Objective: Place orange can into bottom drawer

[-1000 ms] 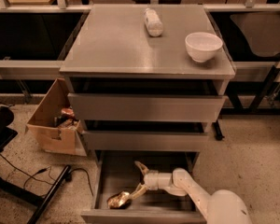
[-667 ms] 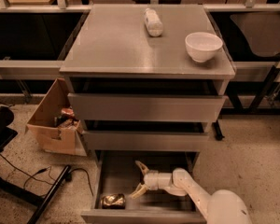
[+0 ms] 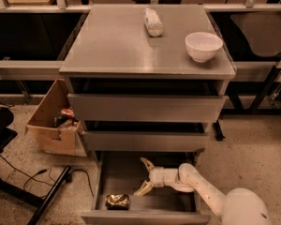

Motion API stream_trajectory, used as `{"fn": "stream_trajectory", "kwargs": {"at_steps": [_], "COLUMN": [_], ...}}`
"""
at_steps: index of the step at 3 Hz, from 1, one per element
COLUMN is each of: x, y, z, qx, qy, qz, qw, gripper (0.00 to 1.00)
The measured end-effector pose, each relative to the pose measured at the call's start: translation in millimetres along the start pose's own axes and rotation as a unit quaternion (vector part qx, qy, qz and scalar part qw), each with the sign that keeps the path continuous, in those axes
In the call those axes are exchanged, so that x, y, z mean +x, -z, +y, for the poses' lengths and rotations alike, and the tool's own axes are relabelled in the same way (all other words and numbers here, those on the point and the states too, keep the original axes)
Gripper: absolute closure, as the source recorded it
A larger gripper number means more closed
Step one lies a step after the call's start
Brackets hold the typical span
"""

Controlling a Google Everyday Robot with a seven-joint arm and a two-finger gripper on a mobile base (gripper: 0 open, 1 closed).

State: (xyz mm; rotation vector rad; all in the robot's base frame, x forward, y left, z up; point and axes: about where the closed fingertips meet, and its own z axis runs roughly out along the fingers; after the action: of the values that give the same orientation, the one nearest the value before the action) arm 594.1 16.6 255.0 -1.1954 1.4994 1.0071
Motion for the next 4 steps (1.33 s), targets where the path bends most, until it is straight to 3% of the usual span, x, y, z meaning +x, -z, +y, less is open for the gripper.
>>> {"fn": "stream_trajectory", "kwargs": {"at_steps": [1, 2, 3, 4], "x": [-31.1, -57.0, -94.8, -137.0], "y": [63.6, 121.0, 143.5, 117.3], "z": [3.0, 26.8, 69.1, 90.7], "qx": [0.013, 0.009, -0.019, -0.028], "qy": [-0.005, -0.039, -0.07, -0.055], "qz": [0.06, 0.132, 0.243, 0.314], "qw": [0.9981, 0.9904, 0.9672, 0.9475], "gripper": [0.0, 0.0, 0.0, 0.0]}}
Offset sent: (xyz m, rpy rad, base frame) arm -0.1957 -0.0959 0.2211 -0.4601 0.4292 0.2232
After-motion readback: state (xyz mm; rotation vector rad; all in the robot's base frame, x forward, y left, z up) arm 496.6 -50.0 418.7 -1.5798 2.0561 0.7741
